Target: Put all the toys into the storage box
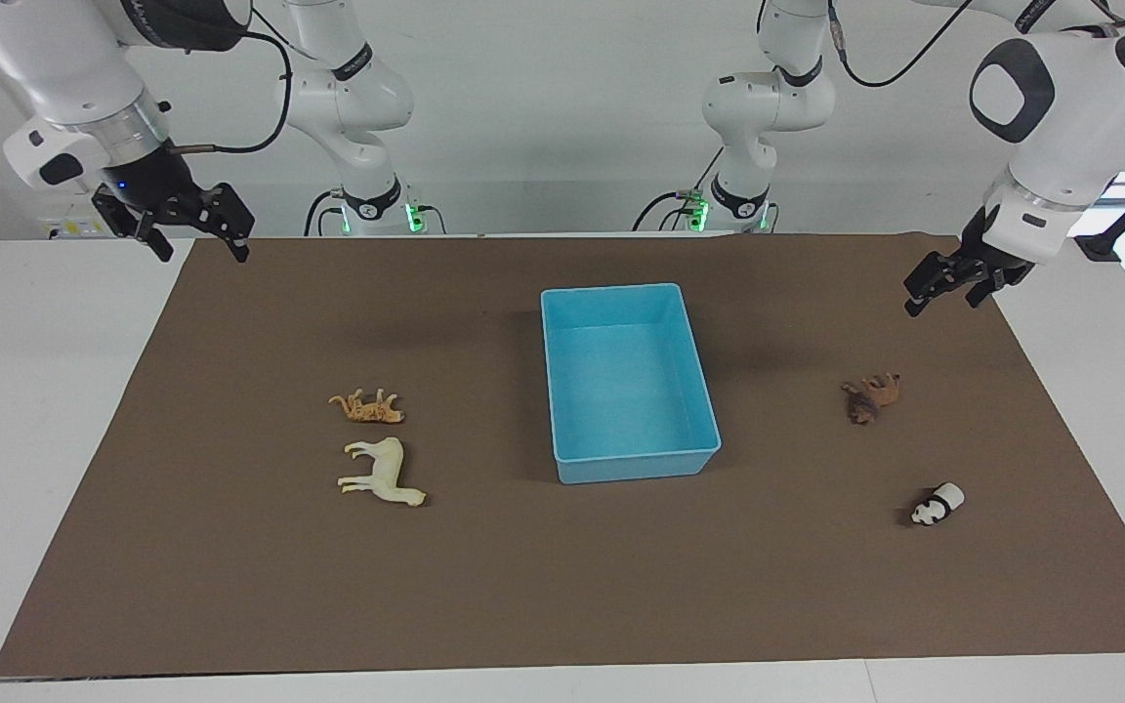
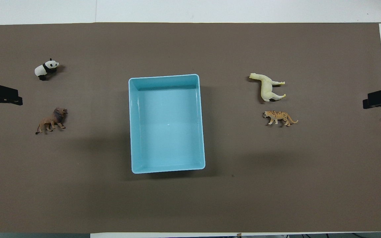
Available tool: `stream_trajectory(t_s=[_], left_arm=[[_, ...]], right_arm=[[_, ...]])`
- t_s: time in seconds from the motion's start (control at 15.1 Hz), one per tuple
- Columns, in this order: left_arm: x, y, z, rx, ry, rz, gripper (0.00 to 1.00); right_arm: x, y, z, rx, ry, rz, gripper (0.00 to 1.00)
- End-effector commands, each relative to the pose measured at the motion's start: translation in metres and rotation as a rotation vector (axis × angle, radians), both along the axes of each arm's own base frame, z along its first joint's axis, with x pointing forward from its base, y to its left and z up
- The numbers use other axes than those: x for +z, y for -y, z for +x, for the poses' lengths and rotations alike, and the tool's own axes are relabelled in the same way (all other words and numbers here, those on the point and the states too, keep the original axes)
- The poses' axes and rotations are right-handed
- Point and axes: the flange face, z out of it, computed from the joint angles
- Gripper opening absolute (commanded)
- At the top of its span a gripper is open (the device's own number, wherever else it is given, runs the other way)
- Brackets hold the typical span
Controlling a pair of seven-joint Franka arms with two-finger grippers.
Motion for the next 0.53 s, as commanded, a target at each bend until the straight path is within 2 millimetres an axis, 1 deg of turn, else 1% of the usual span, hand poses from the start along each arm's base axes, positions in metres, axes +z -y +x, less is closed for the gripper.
stream_trajectory(t_s=[0.0,0.07,0.13,0.27,0.33,0.4,0.46], left_arm=[[-0.043,-0.008,-0.014,0.166,-0.002,0.014,1.0],[-0.06,-0.016,-0.016,0.288,0.01,0.015,1.0],[-0.074,-0.018,-0.016,0.386,0.042,0.013,1.0],[-0.102,-0.022,-0.023,0.537,0.02,0.014,1.0],[-0.118,-0.026,-0.028,0.693,-0.006,0.019,1.0],[-0.124,-0.031,-0.026,0.872,0.018,0.014,1.0],[-0.133,-0.04,-0.024,1.019,0.039,0.007,1.0]], right_arm=[[-0.033,-0.028,0.014,0.043,0.029,-0.006,1.0],[-0.042,-0.031,0.023,0.046,0.035,-0.007,1.0],[-0.055,-0.041,0.032,0.061,0.035,-0.008,1.0],[-0.082,-0.055,0.049,0.038,0.031,-0.005,1.0],[-0.098,-0.076,0.056,0.044,0.016,-0.004,1.0],[-0.113,-0.094,0.061,0.062,0.007,-0.003,1.0],[-0.129,-0.103,0.067,0.076,0.01,-0.008,1.0]])
